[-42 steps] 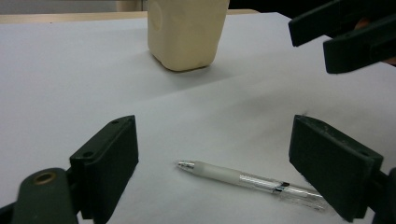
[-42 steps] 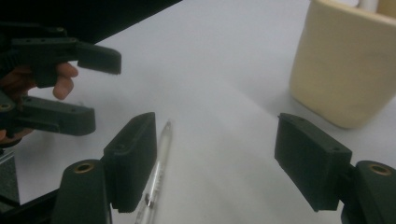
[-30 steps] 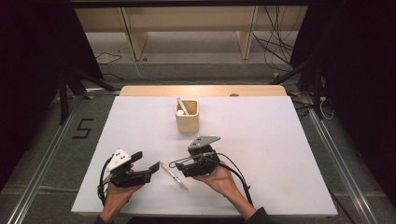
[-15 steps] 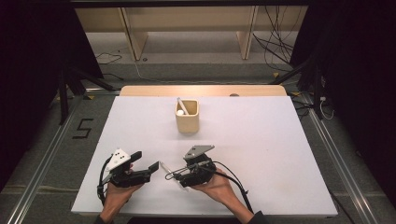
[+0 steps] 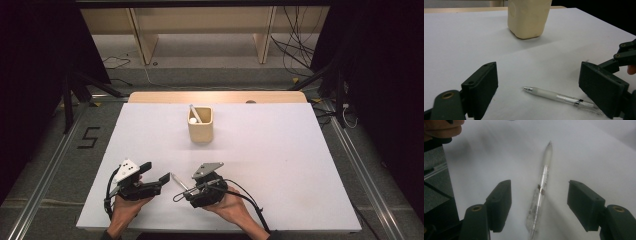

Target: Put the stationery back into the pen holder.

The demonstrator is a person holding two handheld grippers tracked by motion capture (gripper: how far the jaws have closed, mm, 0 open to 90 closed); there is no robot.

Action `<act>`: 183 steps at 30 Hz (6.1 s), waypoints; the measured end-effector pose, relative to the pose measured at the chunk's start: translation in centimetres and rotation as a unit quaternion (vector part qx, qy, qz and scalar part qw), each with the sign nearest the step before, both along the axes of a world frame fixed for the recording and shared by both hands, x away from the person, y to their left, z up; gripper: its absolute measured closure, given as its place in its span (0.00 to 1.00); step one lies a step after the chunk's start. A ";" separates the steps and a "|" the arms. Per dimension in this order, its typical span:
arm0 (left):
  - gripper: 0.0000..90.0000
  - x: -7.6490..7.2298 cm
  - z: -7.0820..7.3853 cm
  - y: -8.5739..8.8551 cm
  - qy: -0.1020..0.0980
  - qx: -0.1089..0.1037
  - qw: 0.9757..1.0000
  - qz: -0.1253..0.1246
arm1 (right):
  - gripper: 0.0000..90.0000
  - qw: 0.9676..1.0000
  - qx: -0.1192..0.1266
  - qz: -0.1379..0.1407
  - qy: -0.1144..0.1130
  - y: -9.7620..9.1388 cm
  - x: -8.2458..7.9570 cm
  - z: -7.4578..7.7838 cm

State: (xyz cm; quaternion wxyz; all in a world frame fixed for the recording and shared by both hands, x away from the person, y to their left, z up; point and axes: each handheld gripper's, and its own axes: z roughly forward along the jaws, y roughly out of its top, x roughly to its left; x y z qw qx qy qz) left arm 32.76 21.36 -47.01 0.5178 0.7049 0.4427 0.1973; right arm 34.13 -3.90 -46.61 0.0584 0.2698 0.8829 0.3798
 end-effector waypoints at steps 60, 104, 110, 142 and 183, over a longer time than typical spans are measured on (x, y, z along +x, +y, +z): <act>0.18 -0.1 0.0 -0.2 0.000 0.003 1.000 -0.003 | 0.86 0.998 -0.053 0.002 -0.021 1.0 -0.4 -2.4; 0.19 1.0 -0.2 0.0 0.111 -0.127 0.985 0.023 | 0.86 0.998 0.028 -0.038 -0.049 -1.5 0.7 0.6; 0.20 1.1 -0.2 -0.5 0.125 -0.154 0.980 0.015 | 0.86 0.997 0.044 -0.038 -0.058 -1.6 0.6 1.0; 0.44 2.3 -1.1 -1.3 0.193 -0.306 0.932 0.019 | 0.86 0.994 0.078 -0.013 -0.071 -1.1 -0.4 1.6; 0.88 2.4 -1.3 -1.0 0.212 -0.390 0.896 -0.012 | 0.84 0.994 0.085 0.004 -0.072 -1.0 -0.4 0.9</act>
